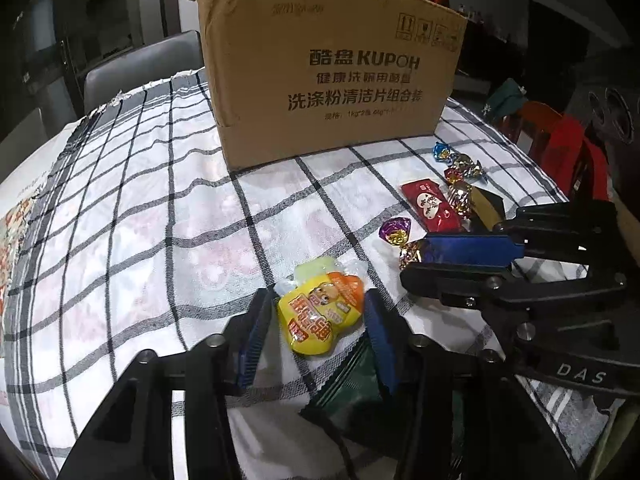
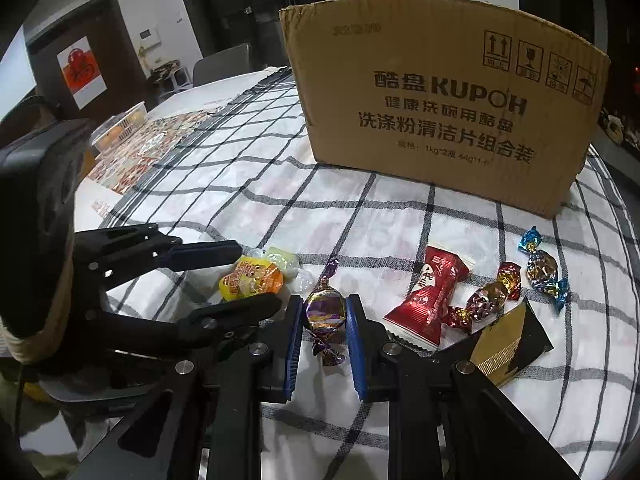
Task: Organize snacks
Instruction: 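Grasp the purple wrapped candy with the right tool and lift it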
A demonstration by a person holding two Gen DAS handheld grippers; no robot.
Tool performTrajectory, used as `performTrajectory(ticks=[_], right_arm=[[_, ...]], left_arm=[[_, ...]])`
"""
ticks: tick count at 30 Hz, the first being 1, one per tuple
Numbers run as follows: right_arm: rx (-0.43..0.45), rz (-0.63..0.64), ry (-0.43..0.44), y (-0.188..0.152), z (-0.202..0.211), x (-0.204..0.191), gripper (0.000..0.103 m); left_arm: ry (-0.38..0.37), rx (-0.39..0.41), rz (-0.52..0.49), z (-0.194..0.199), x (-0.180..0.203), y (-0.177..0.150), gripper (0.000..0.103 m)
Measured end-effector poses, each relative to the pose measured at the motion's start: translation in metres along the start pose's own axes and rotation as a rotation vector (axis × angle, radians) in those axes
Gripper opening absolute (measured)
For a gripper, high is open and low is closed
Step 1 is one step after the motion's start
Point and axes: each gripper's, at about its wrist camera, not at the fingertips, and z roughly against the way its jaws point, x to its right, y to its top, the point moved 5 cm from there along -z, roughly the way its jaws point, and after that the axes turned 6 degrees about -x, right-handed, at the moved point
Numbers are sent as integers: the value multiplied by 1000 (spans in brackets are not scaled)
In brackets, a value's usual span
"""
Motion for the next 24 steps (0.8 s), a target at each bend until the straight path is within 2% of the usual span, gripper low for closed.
performTrajectory(ticks=[13, 24], right_arm=[[26, -6, 0, 3, 11, 2, 23], [152, -19, -25, 26, 58, 6, 23]], left_arm=[[1, 55, 35, 22, 1, 7, 41], [13, 167, 67, 66, 5, 35, 41]])
